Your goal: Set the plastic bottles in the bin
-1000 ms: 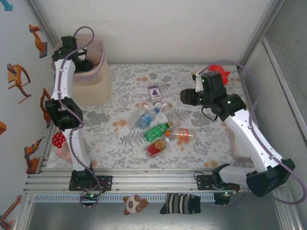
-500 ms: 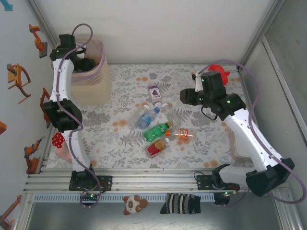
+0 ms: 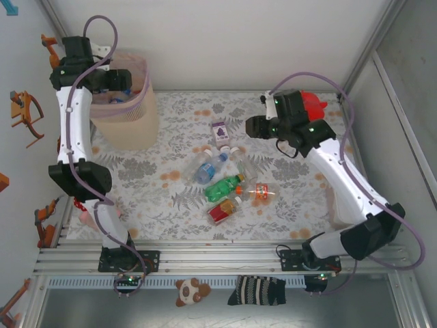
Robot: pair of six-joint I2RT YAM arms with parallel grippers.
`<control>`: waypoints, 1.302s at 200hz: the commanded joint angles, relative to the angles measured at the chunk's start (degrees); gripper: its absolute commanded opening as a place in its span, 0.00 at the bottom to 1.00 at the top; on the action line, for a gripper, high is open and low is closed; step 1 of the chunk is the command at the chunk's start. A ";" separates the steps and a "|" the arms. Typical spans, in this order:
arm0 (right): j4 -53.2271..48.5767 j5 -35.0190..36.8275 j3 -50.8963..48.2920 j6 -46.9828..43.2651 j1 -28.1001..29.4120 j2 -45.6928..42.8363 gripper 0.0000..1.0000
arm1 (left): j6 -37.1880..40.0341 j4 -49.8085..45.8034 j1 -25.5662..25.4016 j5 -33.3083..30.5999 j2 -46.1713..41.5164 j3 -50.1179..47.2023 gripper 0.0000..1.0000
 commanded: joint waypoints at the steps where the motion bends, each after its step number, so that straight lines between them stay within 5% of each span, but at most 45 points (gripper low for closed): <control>1: 1.90 2.25 3.61 -2.47 1.46 3.40 0.56 | -2.02 -0.53 -0.02 4.66 -5.11 -2.48 0.76; 140: 3.11 10.98 18.57 -1.89 5.94 33.98 0.65 | -19.93 25.28 -0.47 19.55 -36.42 -45.55 0.78; 180: 4.03 10.31 22.71 -1.12 6.09 42.16 0.78 | -21.72 27.08 -1.90 20.11 -39.29 -51.07 0.78; 260: 3.49 10.97 31.49 -1.24 6.18 54.43 0.83 | -22.62 28.20 -5.66 20.48 -39.24 -53.86 0.78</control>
